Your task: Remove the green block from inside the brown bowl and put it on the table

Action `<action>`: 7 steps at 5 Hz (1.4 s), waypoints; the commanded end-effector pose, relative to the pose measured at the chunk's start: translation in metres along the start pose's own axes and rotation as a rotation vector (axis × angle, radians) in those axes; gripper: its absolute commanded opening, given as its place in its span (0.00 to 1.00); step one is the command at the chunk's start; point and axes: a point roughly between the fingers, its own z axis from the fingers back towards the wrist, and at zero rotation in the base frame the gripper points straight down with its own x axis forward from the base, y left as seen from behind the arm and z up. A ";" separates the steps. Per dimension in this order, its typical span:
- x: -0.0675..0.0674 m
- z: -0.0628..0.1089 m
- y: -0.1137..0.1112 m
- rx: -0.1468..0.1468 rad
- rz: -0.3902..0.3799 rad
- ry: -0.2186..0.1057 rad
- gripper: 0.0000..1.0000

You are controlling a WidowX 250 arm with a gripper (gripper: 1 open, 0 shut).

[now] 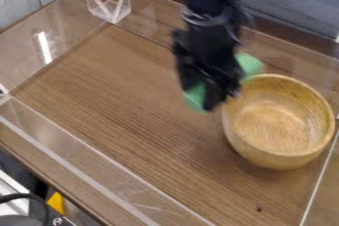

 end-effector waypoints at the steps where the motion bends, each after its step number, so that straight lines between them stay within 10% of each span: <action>1: -0.021 0.004 0.031 0.029 0.005 -0.026 0.00; 7: -0.043 -0.019 0.015 0.034 0.111 -0.070 0.00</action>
